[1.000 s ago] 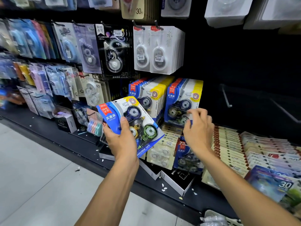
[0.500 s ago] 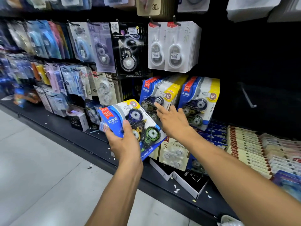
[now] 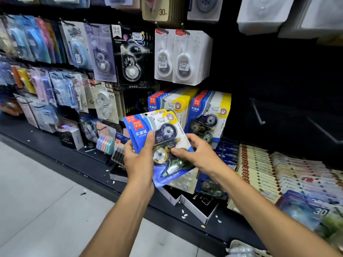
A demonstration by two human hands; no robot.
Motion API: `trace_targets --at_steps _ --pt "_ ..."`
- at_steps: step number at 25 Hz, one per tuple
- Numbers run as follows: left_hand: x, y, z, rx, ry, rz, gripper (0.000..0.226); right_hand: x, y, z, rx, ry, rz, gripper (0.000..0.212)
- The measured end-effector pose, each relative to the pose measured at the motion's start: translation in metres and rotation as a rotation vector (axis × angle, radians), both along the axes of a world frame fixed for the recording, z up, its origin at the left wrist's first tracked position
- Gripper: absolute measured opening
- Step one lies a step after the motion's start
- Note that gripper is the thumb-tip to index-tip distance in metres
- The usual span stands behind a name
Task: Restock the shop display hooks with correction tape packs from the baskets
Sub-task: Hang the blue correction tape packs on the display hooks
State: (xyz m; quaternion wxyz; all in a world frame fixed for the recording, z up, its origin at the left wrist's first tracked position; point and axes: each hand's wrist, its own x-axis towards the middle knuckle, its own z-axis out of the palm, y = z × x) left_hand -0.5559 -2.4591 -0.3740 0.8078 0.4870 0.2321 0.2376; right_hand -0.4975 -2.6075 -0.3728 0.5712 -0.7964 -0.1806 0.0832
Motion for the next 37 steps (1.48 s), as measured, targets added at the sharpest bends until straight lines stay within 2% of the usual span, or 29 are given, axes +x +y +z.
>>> trace_targets --at_steps 2,4,7,11,16,18,22,25,26,29,31,32,33,35,37 --pt "0.000 -0.005 0.001 -0.003 -0.007 0.018 0.007 -0.002 -0.013 -0.003 0.120 0.008 -0.178 0.038" --pt "0.001 -0.005 0.002 0.049 0.008 0.109 0.013 -0.004 -0.026 -0.004 0.241 -0.016 -0.397 0.030" --pt "0.001 -0.002 0.000 0.028 0.034 0.184 0.015 -0.010 -0.047 0.004 0.133 -0.180 -0.663 0.025" --pt "-0.006 -0.007 0.009 0.043 0.001 0.151 0.016 -0.022 -0.058 0.006 0.131 -0.240 -0.717 0.044" --pt "-0.007 -0.009 0.008 0.097 -0.009 0.083 0.017 0.006 -0.057 0.010 -0.113 -0.260 -0.809 0.037" --pt "-0.007 -0.010 0.007 0.112 -0.003 0.053 0.017 0.027 -0.058 0.011 -0.151 -0.218 -0.763 0.044" --pt "-0.007 -0.012 0.008 0.127 -0.008 -0.034 0.016 0.044 -0.063 0.012 -0.079 0.006 -0.603 0.060" --pt "-0.008 -0.015 0.011 0.152 0.000 -0.104 0.024 0.021 -0.057 0.015 -0.167 -0.123 -0.645 0.050" --pt "-0.008 -0.017 0.011 0.162 -0.008 -0.135 0.021 0.011 -0.054 0.015 -0.086 -0.146 -0.562 0.044" --pt "-0.007 -0.022 0.010 0.139 -0.046 -0.262 0.016 -0.020 -0.040 0.013 0.213 0.018 -0.148 0.037" --pt "-0.005 -0.023 0.009 0.171 -0.037 -0.290 0.017 -0.025 -0.037 0.009 0.246 -0.008 -0.147 0.030" --pt "-0.004 -0.022 0.007 0.254 -0.010 -0.286 0.017 -0.023 -0.038 0.007 0.249 -0.047 -0.219 0.027" --pt "-0.005 -0.019 0.006 0.427 0.045 -0.291 0.024 -0.020 -0.042 0.005 0.247 -0.075 -0.302 0.025" --pt "-0.008 -0.014 0.000 0.916 0.233 -0.309 0.056 -0.013 -0.053 0.000 0.231 -0.087 -0.441 0.021" --pt "-0.012 -0.014 -0.003 1.253 0.354 -0.319 0.081 -0.010 -0.063 -0.001 0.178 -0.115 -0.542 0.019"
